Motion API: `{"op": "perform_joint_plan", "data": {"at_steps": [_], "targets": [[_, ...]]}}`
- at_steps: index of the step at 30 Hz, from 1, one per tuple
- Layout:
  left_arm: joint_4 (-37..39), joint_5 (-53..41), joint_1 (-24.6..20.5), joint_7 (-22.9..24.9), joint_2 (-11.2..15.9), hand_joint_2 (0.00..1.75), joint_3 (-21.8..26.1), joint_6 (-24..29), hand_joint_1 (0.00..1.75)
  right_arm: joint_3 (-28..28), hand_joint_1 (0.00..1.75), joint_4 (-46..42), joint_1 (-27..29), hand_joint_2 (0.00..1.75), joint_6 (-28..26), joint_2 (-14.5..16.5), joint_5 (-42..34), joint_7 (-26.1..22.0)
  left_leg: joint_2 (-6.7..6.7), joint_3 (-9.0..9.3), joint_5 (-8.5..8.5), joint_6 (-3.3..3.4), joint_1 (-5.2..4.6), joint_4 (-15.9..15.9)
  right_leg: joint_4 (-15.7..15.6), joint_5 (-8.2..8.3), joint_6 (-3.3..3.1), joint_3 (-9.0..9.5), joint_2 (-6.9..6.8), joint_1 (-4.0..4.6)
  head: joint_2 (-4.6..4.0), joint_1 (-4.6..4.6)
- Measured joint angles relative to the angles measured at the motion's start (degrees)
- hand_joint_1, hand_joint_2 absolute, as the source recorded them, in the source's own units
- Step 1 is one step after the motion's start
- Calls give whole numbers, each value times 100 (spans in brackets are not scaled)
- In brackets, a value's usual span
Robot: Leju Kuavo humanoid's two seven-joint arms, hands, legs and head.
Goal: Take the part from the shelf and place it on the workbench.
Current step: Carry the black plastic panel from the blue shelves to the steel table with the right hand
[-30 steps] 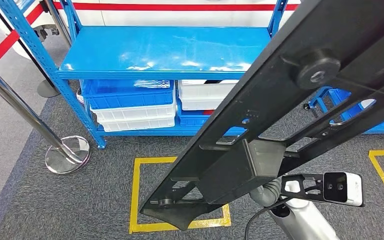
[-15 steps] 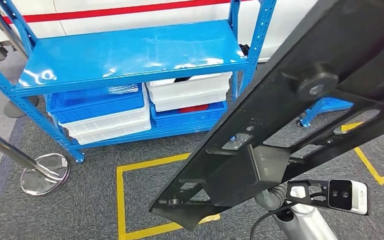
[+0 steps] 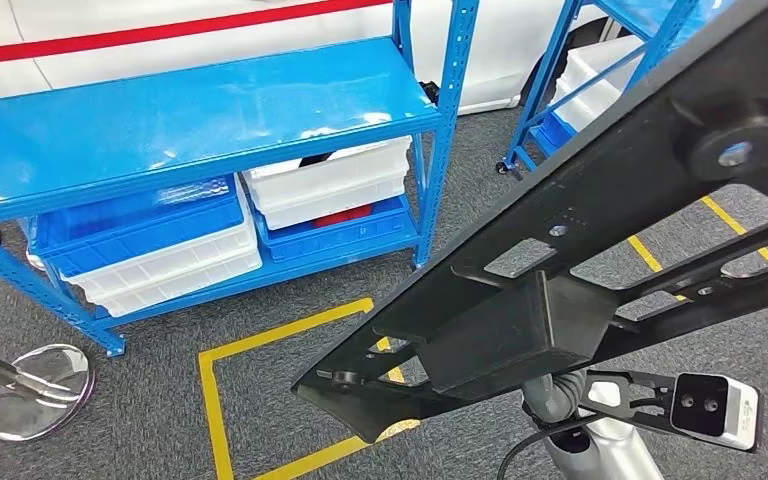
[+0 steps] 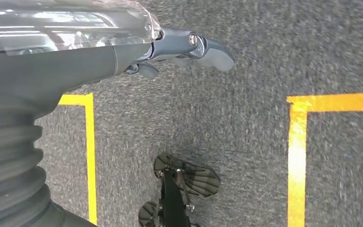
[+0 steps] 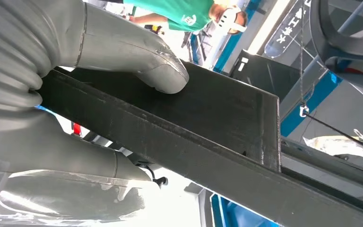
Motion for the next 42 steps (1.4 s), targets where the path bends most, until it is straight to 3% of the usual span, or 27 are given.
{"op": "perform_joint_plan", "data": {"at_steps": [2, 3, 4, 6, 8, 10, 12, 13, 14, 15, 17, 19, 21, 22, 24, 26, 27, 28, 29, 31, 33, 35, 37, 39, 41, 42], "targets": [[-4, 2, -5, -8, 13, 175, 2, -3, 0, 10, 175, -38, -8, 175, -9, 17, 7, 0, 97, 11, -27, -46, -15, 19, -808, 272, -41, 429, -208, 20, 0, -1], [-5, 3, -4, -17, 21, 175, 2, -13, 0, 19, 175, -59, -13, 175, -29, 29, 12, 0, 139, 13, -39, -77, -26, 28, -1037, 325, -79, 542, -271, 43, 0, -1], [-7, 5, -3, -26, 28, 175, 3, -23, 0, 28, 175, -75, -16, 175, -61, 39, 19, 0, 180, 15, -48, -111, -37, 32, -1119, 322, -121, 570, -288, 71, 0, -1], [-9, 7, -8, -40, 37, 175, 4, -24, 0, 58, 175, -100, -20, 175, -168, 55, 47, 0, 265, 28, -61, -180, -38, 26, -1131, 349, -200, 550, -165, 89, 0, -1], [-10, -2, -16, -38, 40, 175, 4, 18, 0, 111, 175, -105, -37, 175, -297, 67, 101, 0, 130, -15, -202, -235, -9, 178, -1176, 388, -281, 555, -58, 69, 0, -2], [-10, -54, -5, -22, 42, 175, 4, 126, 0, 167, 175, -104, -53, 175, -405, 83, 179, 0, -150, -269, -571, -264, 16, 789, -1199, 415, -337, 556, 48, 59, 0, -1], [-10, -153, 19, 2, 41, 175, 3, 273, 0, 187, 175, -105, -34, 175, -480, 85, 259, 0, -269, -622, -892, -274, 19, 1563, -1195, 422, -355, 546, 177, 74, 0, -2], [-9, -208, 27, 6, 38, 175, -2, 319, 0, 185, 175, -114, -8, 175, -503, 80, 293, 0, -285, -709, -906, -273, 18, 1740, -1191, 424, -357, 546, 246, 81, 0, -2], [-9, -253, 29, 4, 34, 175, -7, 337, 0, 180, 175, -133, 23, 175, -516, 71, 318, 0, -294, -689, -802, -266, 19, 1681, -1184, 425, -356, 549, 319, 85, 0, -2], [-8, -295, 29, 0, 30, 175, -13, 337, 0, 175, 175, -165, 53, 175, -515, 59, 335, 0, -319, -565, -607, -255, 22, 1401, -1172, 423, -353, 553, 393, 85, 0, -2], [-8, -340, 29, 1, 14, 175, -21, 331, 0, 168, 175, -233, 93, 175, -477, 38, 360, 0, -567, -205, -224, -227, 48, 585, -1127, 416, -327, 535, 533, 89, 0, -2], [-8, -360, 32, 42, -17, 175, -24, 361, 0, 187, 175, -259, 107, 175, -415, 33, 397, 0, -786, -28, -113, -199, 59, 162, -1091, 427, -260, 481, 674, 80, 0, -2], [-7, -363, 22, 120, -62, 175, -25, 432, 0, 269, 175, -259, 107, 175, -405, 34, 428, 0, -722, -11, -117, -148, 46, 119, -1100, 466, -169, 434, 818, 60, 0, -2], [-6, -360, 11, 160, -89, 175, -24, 471, 0, 329, 175, -260, 103, 175, -426, 34, 424, 0, -650, 2, -95, -107, 47, 91, -1088, 462, -136, 415, 816, 56, 0, -1], [-6, -345, 3, 218, -144, 175, -23, 518, 0, 465, 175, -261, 56, 175, -485, 38, 383, 6, -498, 19, -47, -24, 56, 32, -817, 282, -89, 274, 557, 75, 0, 0], [-6, -349, 30, 268, -193, 175, -23, 538, 0, 578, 175, -261, -16, 175, -534, 52, 330, 22, -342, 16, -37, 14, 29, 19, -113, -95, -60, -55, 206, 75, 0, 1], [-6, -352, 47, 291, -216, 175, -23, 539, 0, 625, 175, -261, -48, 175, -552, 60, 308, 32, -261, 12, -39, 18, 15, 20, 257, -243, -44, -228, 129, 63, 0, 1], [-6, -354, 56, 304, -235, 175, -22, 535, 0, 665, 175, -261, -79, 175, -564, 65, 288, 42, -183, 9, -42, 20, 6, 22, 478, -294, -33, -328, 95, 52, 0, 0], [-6, -347, 56, 308, -253, 175, -22, 525, 0, 704, 175, -260, -125, 175, -574, 68, 265, 50, -109, 9, -45, 18, 1, 23, 485, -238, -28, -318, 75, 43, 0, 0], [-6, -314, 36, 278, -295, 175, -22, 471, 0, 778, 175, -259, -276, 175, -591, 69, 185, 56, 18, 22, -57, 1, -3, 24, -161, 107, -43, 46, -24, 42, 0, 0], [-6, -273, 14, 225, -332, 175, -22, 421, 0, 839, 175, -251, -481, 175, -608, 68, 64, 53, 117, 39, -78, -39, -25, 28, -903, 331, -110, 445, -222, 93, 0, 0], [-6, -228, -2, 176, -353, 175, -19, 403, 0, 897, 175, -226, -677, 175, -637, 58, -80, 48, 207, 51, -95, -96, -46, 30, -1129, 343, -187, 538, -273, 146, 0, 0], [-6, -169, -24, 126, -364, 175, -12, 395, 0, 977, 175, -170, -863, 175, -702, 42, -224, 40, 264, 66, -120, -162, -38, 39, -1157, 375, -254, 526, -144, 140, 0, 0], [-6, -121, -36, 68, -369, 175, -7, 397, 0, 1077, 175, -95, -1056, 175, -803, 26, -333, 28, 71, -15, -287, -217, -15, 268, -1203, 414, -327, 538, -34, 108, 0, -1], [-7, -102, -20, 13, -356, 175, -2, 418, 0, 1183, 175, -16, -1204, 175, -917, 4, -409, 15, -203, -327, -654, -249, 4, 961, -1218, 432, -373, 541, 75, 98, 0, -1], [-8, -106, -6, -6, -343, 175, -1, 428, 0, 1229, 175, 24, -1246, 175, -972, -12, -430, 10, -259, -523, -822, -260, 5, 1368, -1216, 435, -382, 537, 135, 104, 0, -2]]}}
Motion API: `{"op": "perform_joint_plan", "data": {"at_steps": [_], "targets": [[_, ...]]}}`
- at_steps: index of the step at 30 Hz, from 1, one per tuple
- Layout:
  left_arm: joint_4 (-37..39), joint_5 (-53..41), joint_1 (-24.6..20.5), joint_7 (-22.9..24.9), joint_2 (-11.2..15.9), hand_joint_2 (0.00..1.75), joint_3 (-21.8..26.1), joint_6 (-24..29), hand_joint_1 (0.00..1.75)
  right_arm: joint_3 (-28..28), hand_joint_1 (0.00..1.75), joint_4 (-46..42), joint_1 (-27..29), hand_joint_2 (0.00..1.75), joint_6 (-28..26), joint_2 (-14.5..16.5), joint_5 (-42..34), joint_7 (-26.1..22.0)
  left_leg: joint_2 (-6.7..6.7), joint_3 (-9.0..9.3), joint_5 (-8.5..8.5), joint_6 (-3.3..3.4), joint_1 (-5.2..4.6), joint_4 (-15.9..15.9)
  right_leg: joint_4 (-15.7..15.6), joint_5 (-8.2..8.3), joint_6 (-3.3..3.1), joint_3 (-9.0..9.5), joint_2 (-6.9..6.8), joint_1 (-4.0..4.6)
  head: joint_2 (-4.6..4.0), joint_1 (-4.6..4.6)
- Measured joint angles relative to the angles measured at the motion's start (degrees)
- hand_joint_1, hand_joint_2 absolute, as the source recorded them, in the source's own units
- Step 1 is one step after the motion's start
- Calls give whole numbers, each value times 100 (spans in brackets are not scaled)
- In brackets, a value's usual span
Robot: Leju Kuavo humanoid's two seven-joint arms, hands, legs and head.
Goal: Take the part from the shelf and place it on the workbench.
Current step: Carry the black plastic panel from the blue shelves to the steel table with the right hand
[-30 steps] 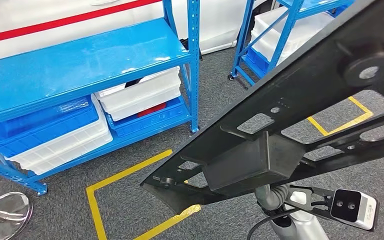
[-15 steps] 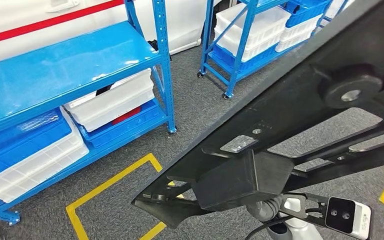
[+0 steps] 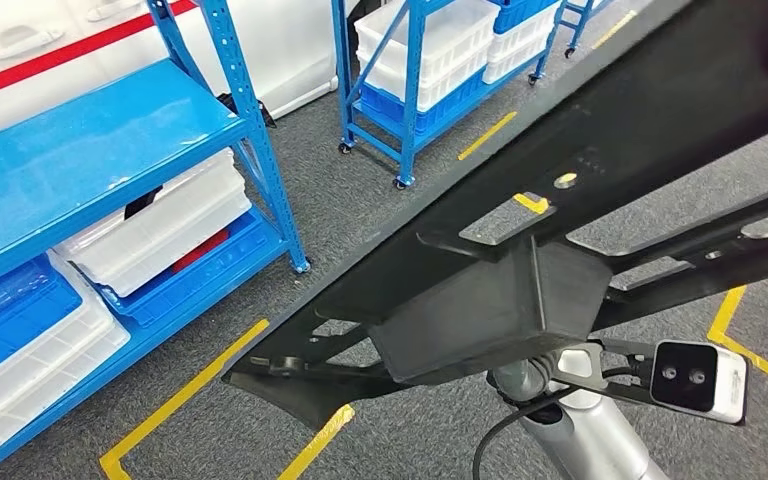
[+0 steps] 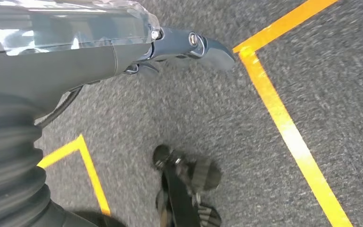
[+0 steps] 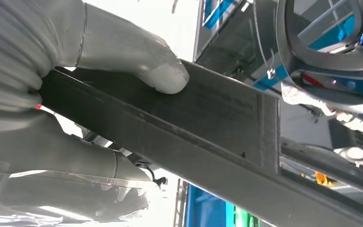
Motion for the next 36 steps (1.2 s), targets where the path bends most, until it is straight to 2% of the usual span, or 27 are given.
{"op": "perform_joint_plan", "data": {"at_steps": [1, 2, 3, 4, 6, 8, 10, 11, 12, 14, 16, 17, 18, 19, 21, 23, 25, 26, 27, 28, 29, 30, 31, 32, 33, 34, 36], "targets": [[0, -10, 13, -15, 20, 175, 1, 8, 0, 36, 175, 38, -19, 175, -52, -22, -17, -2, -23, -154, -80, -9, 0, 299, 4, 1, -4, -1, 69, 4, 0, 0], [0, -22, 23, -23, 38, 175, 1, 8, 0, 61, 175, 68, -25, 175, -95, -47, -24, -4, -31, -215, -39, -11, 1, 388, 11, 1, -4, 0, 140, 6, 0, 1], [0, -44, 27, -26, 60, 175, 1, 0, 0, 78, 175, 94, -25, 175, -128, -69, -26, -5, -44, -164, 120, -9, 4, 230, 21, -1, 0, 4, 213, 5, 0, 1], [0, -76, 28, -26, 86, 175, -1, -15, 0, 90, 175, 111, -23, 175, -148, -88, -22, -5, -97, -20, 355, -4, 12, -125, 37, -7, 9, 7, 288, 1, 0, 1], [-1, -155, 35, -17, 144, 175, -5, -57, 0, 102, 175, 128, -8, 175, -161, -110, -5, -6, -358, 304, 700, 20, 39, -899, 94, -25, 48, -15, 429, 3, 0, 2], [-1, -194, 38, 3, 202, 175, -10, -83, 0, 104, 175, 129, 34, 175, -156, -127, 9, -7, -515, 432, 758, 60, 41, -1206, 130, -18, 115, -71, 552, -3, 0, 1], [-1, -181, 26, 16, 246, 175, -10, -75, 0, 98, 175, 128, 111, 175, -129, -145, 14, -8, -408, 446, 769, 128, 33, -1238, 124, 5, 190, -112, 632, -16, 0, 1], [-2, -155, 19, 18, 263, 175, -8, -55, 0, 89, 175, 127, 153, 175, -92, -150, 16, -9, -341, 456, 787, 175, 38, -1263, 162, -25, 219, -136, 546, -9, 0, 2], [-4, -124, 17, 17, 280, 175, -5, -27, 0, 76, 175, 127, 191, 175, -40, -150, 26, -9, -269, 465, 804, 217, 43, -1291, 288, -112, 241, -197, 400, 0, 0, 2], [-10, -69, 41, 9, 316, 175, 1, 33, 0, 18, 175, 127, 285, 175, 113, -119, 87, -9, -119, 474, 817, 272, 28, -1321, 874, -443, 274, -475, 64, -2, 0, 2], [-21, -44, 82, -15, 365, 175, 4, 67, 0, -85, 175, 127, 436, 175, 267, -44, 201, -10, 35, 471, 807, 284, 5, -1318, 1579, -720, 303, -821, -28, -37, 0, 2], [-29, -36, 92, -38, 393, 175, 5, 72, 0, -146, 175, 124, 520, 175, 324, 2, 265, -10, 111, 471, 799, 284, -1, -1317, 1723, -726, 312, -894, -42, -51, 0, 2], [-38, -31, 94, -65, 424, 175, 5, 70, 0, -209, 175, 112, 598, 175, 358, 53, 325, -10, 181, 476, 790, 278, -4, -1316, 1629, -625, 315, -844, -63, -61, 0, 2], [-48, -30, 92, -92, 457, 175, 5, 62, 0, -267, 175, 91, 662, 175, 375, 104, 379, -10, 244, 488, 778, 267, -6, -1316, 1317, -450, 310, -677, -112, -65, 0, 2], [-66, -21, 87, -143, 517, 175, 7, 37, 0, -364, 175, 28, 746, 175, 396, 209, 456, -10, 356, 524, 743, 221, -24, -1308, 507, -165, 265, -245, -370, -34, 0, 2], [-82, -10, 85, -193, 566, 175, 11, 12, 0, -429, 175, -37, 787, 175, 419, 297, 499, -10, 459, 554, 710, 153, -42, -1304, 137, -103, 198, -60, -514, 24, 0, 2], [-91, 1, 70, -249, 597, 175, 16, -16, 0, -475, 175, -99, 831, 175, 439, 355, 528, -10, 567, 587, 690, 82, -39, -1320, 114, -96, 133, -66, -390, 53, 0, 2], [-93, 5, 56, -277, 606, 175, 19, -33, 0, -490, 175, -134, 853, 175, 447, 378, 539, -10, 536, 597, 659, 49, -28, -1299, 84, -79, 98, -54, -325, 43, 0, 2], [-95, 9, 44, -302, 614, 175, 21, -53, 0, -501, 175, -165, 867, 175, 455, 403, 546, -10, 433, 570, 581, 23, -14, -1203, 54, -61, 57, -39, -264, 30, 0, 1], [-96, 11, 39, -319, 623, 175, 26, -72, 0, -510, 175, -190, 878, 175, 464, 432, 551, -10, 288, 482, 442, 2, 0, -982, 28, -45, 20, -20, -203, 12, 0, 1], [-97, 15, 41, -331, 635, 175, 31, -94, 0, -517, 175, -205, 889, 175, 472, 462, 556, -10, 123, 325, 255, -13, 12, -635, 18, -37, -6, -13, -137, 8, 0, 1], [-97, 18, 50, -336, 645, 175, 34, -118, 0, -525, 175, -210, 900, 175, 477, 486, 566, -10, 27, 126, 64, -23, 15, -221, 19, -36, -23, -13, -65, 10, 0, 1], [-97, 17, 58, -339, 654, 175, 37, -145, 0, -532, 175, -210, 917, 175, 482, 500, 583, -10, -13, -61, -68, -33, 16, 149, 22, -35, -30, -12, 15, 15, 0, 2], [-97, 11, 62, -342, 660, 175, 38, -177, 0, -541, 175, -210, 932, 175, 483, 506, 606, -10, -30, -181, -92, -38, 15, 358, 27, -35, -32, -10, 97, 21, 0, 2], [-97, 2, 62, -342, 661, 175, 38, -210, 0, -553, 175, -210, 943, 175, 489, 508, 628, -10, -36, -192, 11, -37, 17, 326, 34, -36, -30, -5, 181, 23, 0, 1], [-97, -6, 57, -342, 660, 175, 38, -239, 0, -567, 175, -210, 950, 175, 504, 508, 644, -10, -55, -99, 206, -31, 21, 77, 44, -39, -24, 2, 262, 23, 0, 1], [-96, -12, 45, -333, 658, 175, 38, -285, 0, -608, 175, -217, 960, 175, 566, 509, 657, -10, -266, 243, 620, -12, 41, -738, 91, -59, 8, -2, 413, 26, 0, 1]]}}
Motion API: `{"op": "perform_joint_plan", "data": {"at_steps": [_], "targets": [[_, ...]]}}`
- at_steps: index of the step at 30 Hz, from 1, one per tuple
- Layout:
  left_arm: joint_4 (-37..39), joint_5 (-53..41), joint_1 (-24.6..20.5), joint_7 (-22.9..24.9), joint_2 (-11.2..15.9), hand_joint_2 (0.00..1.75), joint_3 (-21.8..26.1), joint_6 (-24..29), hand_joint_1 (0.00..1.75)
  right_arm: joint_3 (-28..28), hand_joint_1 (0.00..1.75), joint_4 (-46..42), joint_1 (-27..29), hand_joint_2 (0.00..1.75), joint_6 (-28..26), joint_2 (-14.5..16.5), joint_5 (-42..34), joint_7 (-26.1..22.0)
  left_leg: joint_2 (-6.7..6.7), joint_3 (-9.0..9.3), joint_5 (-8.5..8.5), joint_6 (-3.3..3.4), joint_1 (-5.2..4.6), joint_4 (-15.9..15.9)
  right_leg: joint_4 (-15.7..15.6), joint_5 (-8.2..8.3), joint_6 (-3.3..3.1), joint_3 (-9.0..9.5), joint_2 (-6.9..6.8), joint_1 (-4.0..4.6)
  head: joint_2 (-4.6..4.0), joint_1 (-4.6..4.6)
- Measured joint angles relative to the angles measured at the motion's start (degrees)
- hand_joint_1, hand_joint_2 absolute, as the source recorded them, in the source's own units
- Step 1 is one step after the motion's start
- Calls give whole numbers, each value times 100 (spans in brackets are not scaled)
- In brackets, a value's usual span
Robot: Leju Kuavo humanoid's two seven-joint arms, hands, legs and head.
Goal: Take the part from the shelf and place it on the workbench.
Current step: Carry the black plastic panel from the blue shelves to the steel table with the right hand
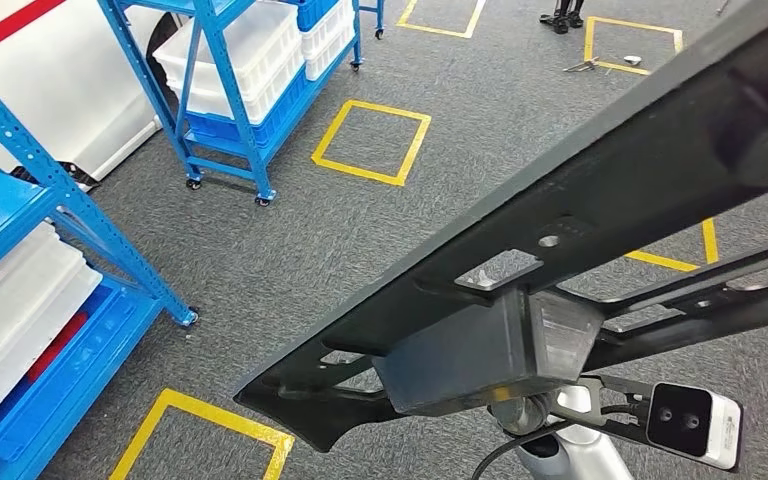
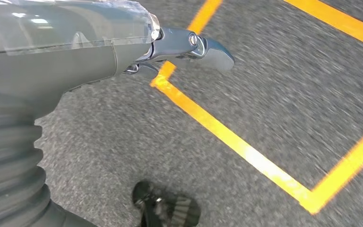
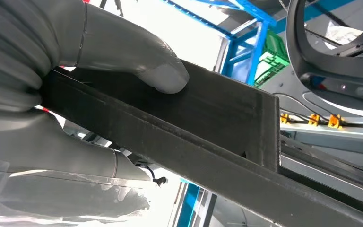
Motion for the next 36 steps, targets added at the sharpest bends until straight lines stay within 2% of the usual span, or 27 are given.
{"op": "perform_joint_plan", "data": {"at_steps": [2, 3, 4, 5, 7, 9, 10, 11, 12, 13, 14, 15, 16, 17, 18, 20, 22, 24, 25, 26, 27, 28, 29, 31, 33, 35, 36], "targets": [[1, -13, -12, 23, -8, 175, 0, -20, 0, -52, 175, -11, 25, 175, 85, 1, 38, 0, -196, 197, 134, 37, 5, -449, 44, -5, 61, -42, 133, -4, 0, 0], [2, -27, -19, 38, -15, 175, 0, -24, 0, -80, 175, -20, 46, 175, 121, 2, 65, 0, -203, 212, 112, 64, -7, -480, 50, 4, 97, -64, 192, -10, 0, 0], [2, -41, -27, 50, -24, 175, -1, -25, 0, -105, 175, -32, 68, 175, 152, 2, 93, 0, -148, 216, 123, 99, -11, -490, 43, 20, 135, -83, 252, -20, 0, 0], [2, -52, -42, 58, -37, 175, -1, -26, 0, -130, 175, -47, 90, 175, 176, 2, 113, 0, -81, 222, 141, 140, -8, -511, 53, 17, 168, -96, 250, -26, 0, 0], [2, -66, -67, 66, -60, 175, -2, -27, 0, -173, 175, -74, 103, 175, 199, 2, 130, 0, 51, 236, 180, 223, 4, -565, 287, -145, 215, -212, 5, -9, 0, 1], [3, -84, -57, 79, -79, 175, -3, -27, 0, -202, 175, -86, 111, 175, 196, 2, 148, 0, 190, 239, 188, 270, -10, -585, 931, -494, 244, -519, -327, -10, 0, 1], [3, -102, -44, 97, -86, 175, -4, -29, 0, -209, 175, -86, 125, 175, 183, 2, 164, 0, 266, 237, 184, 280, -19, -584, 1293, -639, 259, -696, -396, -25, 0, 1], [4, -129, -38, 117, -92, 175, -8, -33, 0, -211, 175, -86, 147, 175, 159, 2, 189, 0, 344, 236, 179, 281, -24, -583, 1534, -695, 274, -817, -432, -44, 0, 1], [6, -158, -40, 141, -102, 175, -15, -39, 0, -212, 175, -86, 169, 175, 128, 2, 220, 0, 418, 238, 171, 278, -27, -581, 1585, -651, 286, -844, -457, -62, 0, 1], [8, -187, -48, 166, -118, 175, -25, -46, 0, -212, 175, -90, 188, 175, 88, 2, 255, 0, 486, 245, 161, 270, -28, -580, 1388, -503, 293, -741, -493, -77, 0, 1], [11, -213, -57, 188, -138, 175, -36, -56, 0, -211, 175, -97, 203, 175, 43, 2, 293, 0, 547, 260, 147, 256, -28, -577, 1009, -305, 292, -538, -568, -85, 0, 1], [15, -234, -64, 216, -158, 175, -46, -67, 0, -209, 175, -109, 212, 175, -7, 2, 337, 0, 601, 276, 130, 236, -37, -574, 607, -173, 276, -326, -709, -69, 0, 1], [20, -252, -68, 244, -187, 175, -54, -78, 0, -204, 175, -123, 221, 175, -66, 2, 376, 0, 653, 291, 112, 209, -50, -568, 277, -78, 250, -158, -820, -46, 0, 1], [26, -262, -72, 271, -210, 175, -57, -85, 0, -194, 175, -135, 234, 175, -130, 0, 405, 0, 702, 304, 96, 178, -62, -564, 94, -53, 221, -69, -893, -20, 0, 1], [33, -262, -75, 298, -237, 175, -58, -86, 0, -181, 175, -143, 253, 175, -187, -4, 424, 0, 755, 316, 85, 145, -73, -565, 42, -75, 188, -56, -904, 10, 0, 1], [44, -227, -91, 333, -292, 175, -59, -62, 0, -149, 175, -149, 297, 175, -272, -21, 429, 0, 826, 345, 57, 72, -63, -569, 15, -51, 128, -57, -755, 8, 0, 1], [53, -182, -110, 348, -343, 175, -59, -22, 0, -107, 175, -154, 310, 175, -312, -38, 441, 0, 625, 288, -108, 16, -36, -367, -41, -17, 51, -28, -629, -22, 0, 0], [61, -135, -101, 363, -374, 175, -54, 3, 0, -50, 175, -158, 310, 175, -338, -47, 467, 0, 332, 4, -464, -9, -15, 276, -66, -2, -8, -12, -507, -31, 0, -1], [63, -102, -87, 378, -385, 175, -49, 8, 0, -18, 175, -158, 315, 175, -350, -50, 479, 0, 273, -190, -630, -17, -11, 674, -64, -2, -23, -13, -437, -24, 0, -1], [67, -59, -74, 399, -396, 175, -42, 10, 0, 13, 175, -158, 320, 175, -360, -56, 485, 1, 247, -348, -712, -23, -11, 974, -60, -3, -28, -12, -358, -17, 0, -1], [71, -15, -67, 421, -415, 175, -34, 11, 0, 43, 175, -158, 322, 175, -362, -61, 485, 2, 236, -421, -679, -24, -10, 1081, -52, -3, -30, -9, -276, -14, 0, 0], [73, 25, -65, 437, -438, 175, -26, 14, 0, 77, 175, -158, 320, 175, -356, -64, 484, 3, 226, -388, -534, -19, -9, 959, -41, -5, -26, -5, -194, -13, 0, 0], [75, 62, -68, 448, -463, 175, -15, 21, 0, 110, 175, -158, 315, 175, -342, -67, 481, 4, 197, -258, -315, -9, -5, 637, -26, -9, -18, 0, -118, -15, 0, 1], [77, 109, -72, 454, -515, 175, 14, 53, 0, 176, 175, -154, 295, 175, -310, -68, 469, 5, -51, 63, 27, 20, 13, -136, 21, -24, 19, -17, 18, -19, 0, 1], [78, 130, -69, 456, -558, 175, 54, 94, 0, 229, 175, -140, 270, 175, -297, -69, 437, 7, -240, 205, 109, 53, 9, -485, 50, -17, 91, -63, 139, -35, 0, 0], [79, 128, -71, 454, -591, 175, 87, 117, 0, 262, 175, -127, 251, 175, -303, -73, 396, 5, -155, 224, 133, 114, 3, -525, 35, 9, 175, -95, 245, -55, 0, 0], [79, 121, -76, 451, -608, 175, 95, 121, 0, 271, 175, -123, 240, 175, -311, -75, 378, 4, -92, 241, 156, 156, 10, -560, 57, -10, 206, -112, 198, -49, 0, 1]]}}
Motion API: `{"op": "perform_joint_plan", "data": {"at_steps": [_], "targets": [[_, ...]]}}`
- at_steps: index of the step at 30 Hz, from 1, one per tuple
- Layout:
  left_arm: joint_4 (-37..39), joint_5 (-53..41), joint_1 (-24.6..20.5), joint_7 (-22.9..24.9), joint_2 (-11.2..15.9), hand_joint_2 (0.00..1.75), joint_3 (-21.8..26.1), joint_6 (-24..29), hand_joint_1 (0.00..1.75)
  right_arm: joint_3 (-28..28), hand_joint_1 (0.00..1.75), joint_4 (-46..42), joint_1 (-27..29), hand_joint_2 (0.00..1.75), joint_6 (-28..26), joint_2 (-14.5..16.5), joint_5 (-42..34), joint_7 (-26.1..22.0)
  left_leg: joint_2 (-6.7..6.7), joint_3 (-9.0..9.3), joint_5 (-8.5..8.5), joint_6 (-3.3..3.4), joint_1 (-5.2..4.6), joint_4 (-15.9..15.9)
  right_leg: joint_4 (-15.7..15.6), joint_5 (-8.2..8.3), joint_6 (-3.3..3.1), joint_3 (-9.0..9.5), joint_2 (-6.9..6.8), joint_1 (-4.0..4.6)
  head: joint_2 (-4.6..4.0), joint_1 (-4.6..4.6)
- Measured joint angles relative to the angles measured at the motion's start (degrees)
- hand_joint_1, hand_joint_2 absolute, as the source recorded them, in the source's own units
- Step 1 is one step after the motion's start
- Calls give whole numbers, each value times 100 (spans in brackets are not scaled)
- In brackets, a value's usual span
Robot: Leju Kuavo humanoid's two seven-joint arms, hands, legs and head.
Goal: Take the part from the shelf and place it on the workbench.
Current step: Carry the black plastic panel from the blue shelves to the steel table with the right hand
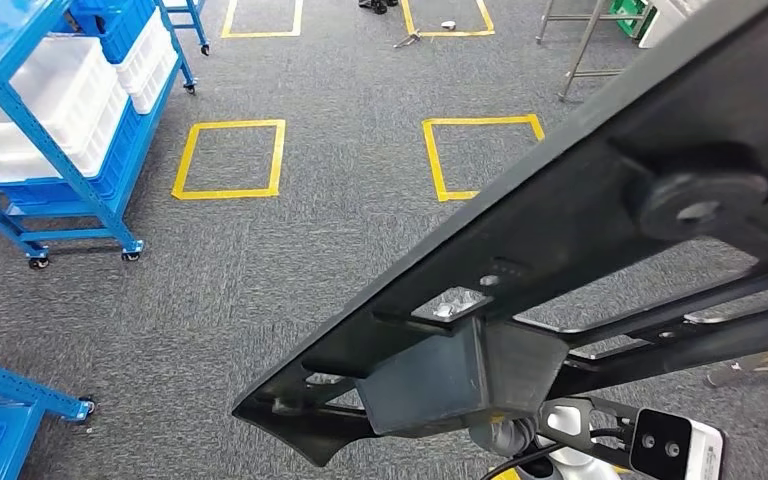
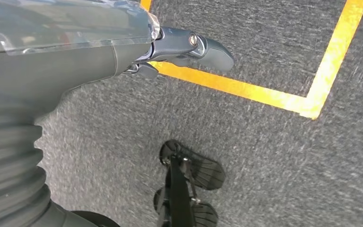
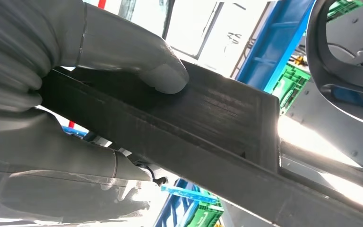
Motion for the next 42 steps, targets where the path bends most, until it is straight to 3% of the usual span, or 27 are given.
{"op": "perform_joint_plan", "data": {"at_steps": [1, 3, 5, 6, 7, 8, 10, 12, 15, 17, 19, 20, 21, 22, 24, 26, 28, 30, 32, 34, 36, 37, 38, 40, 42], "targets": [[1, -11, -4, -4, -10, 175, 3, 3, 0, 8, 175, 5, -19, 175, -13, -4, -14, -1, 71, 14, 24, 45, 11, -40, 98, -72, 24, -51, -119, 8, 0, 0], [1, -33, 10, -10, -19, 175, 5, 7, 0, 16, 175, 20, -52, 175, -50, -11, -31, -2, 222, 30, 45, 99, 5, -86, 646, -387, 58, -319, -468, 14, 0, 1], [1, -43, 39, -11, -16, 175, 7, 9, 0, 20, 175, 42, -57, 175, -81, -21, -38, -2, 375, 25, 36, 106, -8, -86, 1369, -691, 93, -679, -628, -16, 0, 1], [1, -43, 45, -11, -15, 175, 8, 9, 0, 22, 175, 52, -54, 175, -90, -29, -39, -2, 451, 25, 28, 101, -10, -85, 1541, -714, 109, -764, -655, -33, 0, 0], [1, -44, 45, -11, -14, 175, 8, 9, 0, 24, 175, 60, -53, 175, -92, -36, -40, -2, 521, 30, 19, 91, -9, -83, 1494, -634, 121, -737, -678, -48, 0, 0], [1, -44, 41, -11, -14, 175, 8, 9, 0, 26, 175, 63, -54, 175, -92, -42, -41, -2, 587, 41, 7, 77, -8, -82, 1222, -469, 127, -588, -717, -60, 0, 0], [1, -46, 35, -12, -13, 175, 8, 9, 0, 32, 175, 64, -60, 175, -92, -45, -43, -3, 697, 81, -29, 28, -19, -80, 404, -150, 109, -135, -915, -48, 0, 0], [1, -45, 31, -15, -5, 175, 8, 28, 0, 36, 175, 64, -64, 175, -96, -47, -49, -3, 786, 120, -65, -40, -44, -76, -42, -56, 52, 100, -1037, -6, 0, 0], [1, -23, 15, -59, 32, 175, 10, 36, 0, 40, 175, 25, -23, 175, -169, -56, -30, -4, 876, 180, -111, -155, -39, -80, -81, -71, -50, 105, -889, 15, 0, 0], [1, -8, 13, -100, 71, 175, 11, 1, 0, 49, 175, -45, 21, 175, -214, -57, -6, -4, 672, 89, -303, -207, -9, 183, -115, -58, -130, 133, -780, -14, 0, 0], [1, -1, 40, -150, 118, 175, 14, -21, 0, 60, 175, -85, 43, 175, -209, -57, -4, -4, 412, -253, -670, -226, 3, 906, -125, -56, -185, 145, -659, -16, 0, -1], [1, 8, 57, -189, 147, 175, 16, -37, 0, 64, 175, -87, 52, 175, -196, -57, -7, -4, 363, -462, -820, -230, 1, 1312, -124, -57, -197, 146, -585, -5, 0, -1], [1, 24, 69, -237, 173, 175, 19, -63, 0, 65, 175, -87, 63, 175, -172, -57, -10, -4, 341, -615, -874, -229, -2, 1582, -122, -59, -203, 150, -507, 6, 0, -1], [1, 46, 74, -289, 195, 175, 23, -97, 0, 65, 175, -87, 71, 175, -137, -56, -17, -4, 329, -681, -816, -222, -3, 1654, -119, -61, -206, 158, -427, 15, 0, 0], [1, 103, 69, -371, 228, 175, 41, -151, 0, 65, 175, -87, 76, 175, -36, -45, -53, -4, 259, -483, -400, -180, -3, 1102, -110, -69, -200, 185, -273, 24, 0, 0], [1, 129, 64, -404, 258, 175, 67, -152, 0, 60, 175, -81, 60, 175, 82, -26, -117, -4, 20, -165, -62, -124, -1, 325, -87, -80, -172, 187, -131, 31, 0, 0], [-1, 110, 57, -378, 289, 175, 93, -115, 0, 25, 175, -71, 51, 175, 182, -10, -154, -4, -117, -34, -12, -87, -12, 14, -75, -73, -111, 149, -9, 18, 0, -1], [-1, 52, 33, -309, 318, 175, 107, -63, 0, -68, 175, -74, 85, 175, 240, -2, -117, -4, -20, -12, 4, -44, -5, -28, -81, -61, -37, 120, 72, 5, 0, -1], [-1, -9, 15, -237, 349, 175, 108, -24, 0, -192, 175, -92, 130, 175, 255, -1, -58, -4, 104, 12, 35, 27, 23, -83, 84, -181, 24, 39, -151, 24, 0, 1], [-1, -47, 22, -191, 371, 175, 109, -14, 0, -280, 175, -101, 170, 175, 221, 0, -9, -4, 251, 27, 38, 83, 17, -111, 694, -520, 79, -263, -509, 17, 0, 1], [-1, -72, 27, -173, 382, 175, 108, -39, 0, -320, 175, -90, 227, 175, 144, 1, 35, -4, 408, 29, 20, 97, 1, -106, 1403, -791, 133, -634, -635, -26, 0, 1], [-1, -89, 21, -170, 386, 175, 107, -69, 0, -328, 175, -74, 253, 175, 72, -1, 58, -4, 485, 34, 8, 92, -1, -102, 1531, -779, 156, -706, -654, -45, 0, 1], [-1, -108, 10, -173, 387, 175, 102, -108, 0, -332, 175, -51, 268, 175, -24, -10, 82, -4, 555, 43, -7, 80, 0, -96, 1420, -659, 173, -655, -677, -62, 0, 0], [-1, -152, -18, -195, 379, 175, 79, -186, 0, -333, 175, 19, 273, 175, -227, -58, 119, -4, 680, 81, -50, 41, 0, -81, 651, -284, 178, -257, -857, -76, 0, 0], [0, -179, -45, -226, 363, 175, 40, -220, 0, -333, 175, 135, 243, 175, -280, -132, 113, -4, 781, 121, -96, -22, -23, -65, 36, -93, 122, 66, -1071, -41, 0, 0]]}}
